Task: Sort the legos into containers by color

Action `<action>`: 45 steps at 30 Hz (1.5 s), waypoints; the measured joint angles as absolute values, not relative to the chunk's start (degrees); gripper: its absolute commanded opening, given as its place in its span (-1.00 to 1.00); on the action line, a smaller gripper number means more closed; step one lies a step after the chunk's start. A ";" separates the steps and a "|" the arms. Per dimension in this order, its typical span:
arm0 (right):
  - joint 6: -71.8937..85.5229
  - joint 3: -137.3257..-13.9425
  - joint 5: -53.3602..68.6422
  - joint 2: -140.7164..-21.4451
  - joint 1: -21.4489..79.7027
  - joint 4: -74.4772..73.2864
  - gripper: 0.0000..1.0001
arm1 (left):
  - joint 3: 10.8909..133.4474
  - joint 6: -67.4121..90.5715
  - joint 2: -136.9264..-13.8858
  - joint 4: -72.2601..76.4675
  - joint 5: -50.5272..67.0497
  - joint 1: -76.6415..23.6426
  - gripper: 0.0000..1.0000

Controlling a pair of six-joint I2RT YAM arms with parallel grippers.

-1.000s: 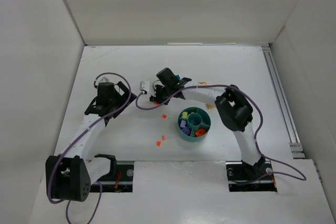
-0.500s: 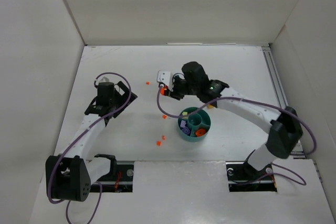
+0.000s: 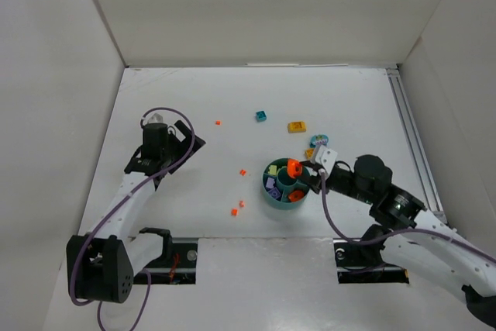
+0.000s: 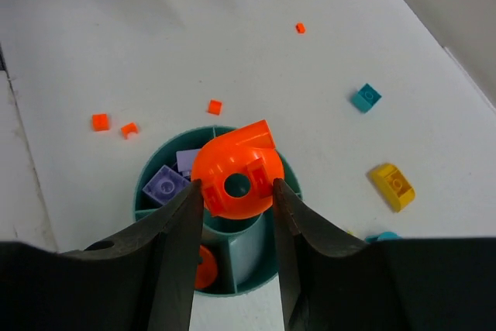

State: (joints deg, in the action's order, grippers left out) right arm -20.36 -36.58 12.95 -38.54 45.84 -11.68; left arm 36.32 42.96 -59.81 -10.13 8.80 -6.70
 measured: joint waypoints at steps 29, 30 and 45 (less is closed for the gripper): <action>-9.69 -13.69 11.81 -25.45 45.84 -3.40 0.41 | 36.32 42.87 -56.60 -11.40 5.63 -7.51 0.98; -9.74 -13.67 11.81 -25.50 45.84 -3.36 0.43 | 36.32 42.87 -56.60 -11.49 5.52 -7.62 0.98; -10.28 -31.29 3.42 -33.93 45.84 -12.64 1.00 | 37.21 42.39 -61.69 -11.00 5.34 -9.39 0.91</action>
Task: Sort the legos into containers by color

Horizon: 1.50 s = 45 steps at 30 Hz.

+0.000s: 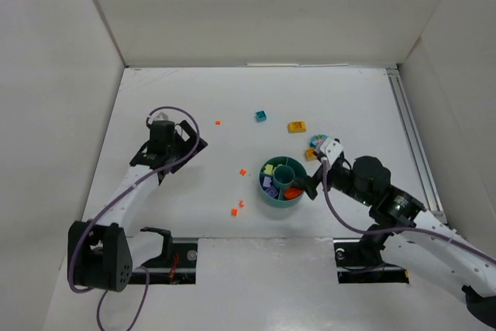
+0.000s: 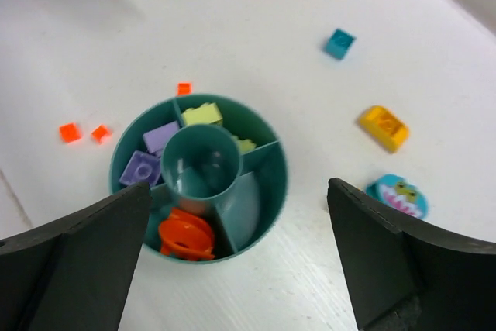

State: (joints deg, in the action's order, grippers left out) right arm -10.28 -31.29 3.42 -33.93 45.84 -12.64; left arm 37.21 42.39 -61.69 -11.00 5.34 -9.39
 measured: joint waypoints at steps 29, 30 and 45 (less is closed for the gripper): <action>-9.96 -49.47 -15.97 -56.53 16.95 -31.03 0.87 | 87.59 38.30 -115.00 -21.82 -10.63 -18.33 -0.16; -10.31 -49.47 -15.86 -57.04 16.56 -31.03 0.87 | 88.55 38.13 -115.90 -22.31 -10.81 -18.48 -0.16; -12.69 -49.47 -12.05 -59.57 12.60 -30.72 0.87 | 91.09 37.69 -120.95 -25.52 -11.11 -19.99 -0.31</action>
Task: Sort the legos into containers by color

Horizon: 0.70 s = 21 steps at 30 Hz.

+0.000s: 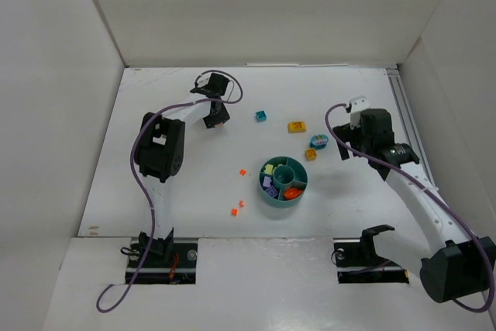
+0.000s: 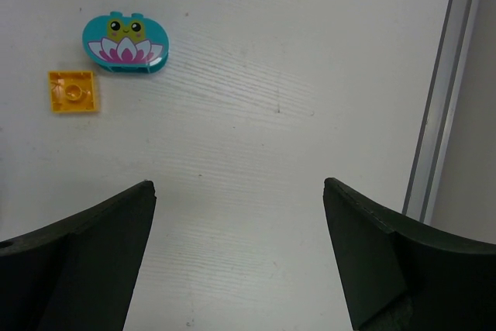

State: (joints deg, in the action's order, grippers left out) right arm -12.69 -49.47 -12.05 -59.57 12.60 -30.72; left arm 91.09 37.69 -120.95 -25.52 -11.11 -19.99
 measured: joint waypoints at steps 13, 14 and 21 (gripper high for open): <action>-13.34 -49.45 -10.00 -57.71 11.22 -29.95 0.87 | 93.10 36.91 -122.63 -25.93 -12.10 -19.99 -0.34; -13.34 -49.41 -9.96 -57.54 11.22 -29.95 0.87 | 93.25 36.80 -122.72 -26.00 -12.10 -19.99 -0.36; -13.34 -49.23 -9.80 -56.66 11.22 -29.89 0.87 | 93.93 36.03 -123.26 -26.04 -12.10 -19.99 -0.48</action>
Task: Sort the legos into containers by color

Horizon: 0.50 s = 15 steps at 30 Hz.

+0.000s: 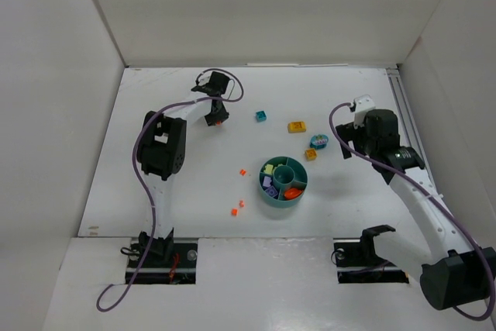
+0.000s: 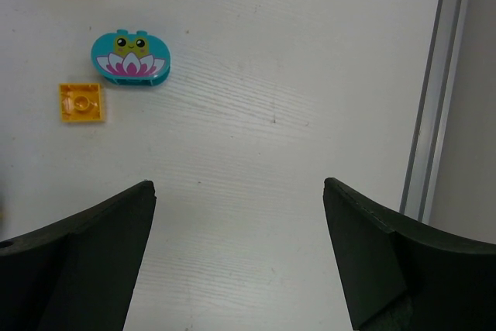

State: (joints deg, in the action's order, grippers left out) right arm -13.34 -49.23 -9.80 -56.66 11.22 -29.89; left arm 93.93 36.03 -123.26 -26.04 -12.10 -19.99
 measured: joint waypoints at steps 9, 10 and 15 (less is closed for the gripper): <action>-13.74 -48.73 -9.67 -56.23 11.18 -29.56 0.87 | 94.76 35.88 -123.66 -27.09 -12.19 -19.99 -0.87; -13.78 -48.73 -9.61 -56.16 11.07 -29.52 0.87 | 94.76 35.88 -123.66 -27.09 -12.14 -19.99 -0.87; -13.78 -48.71 -9.56 -55.61 10.61 -29.52 0.87 | 94.76 35.81 -123.59 -27.11 -12.05 -19.99 -0.99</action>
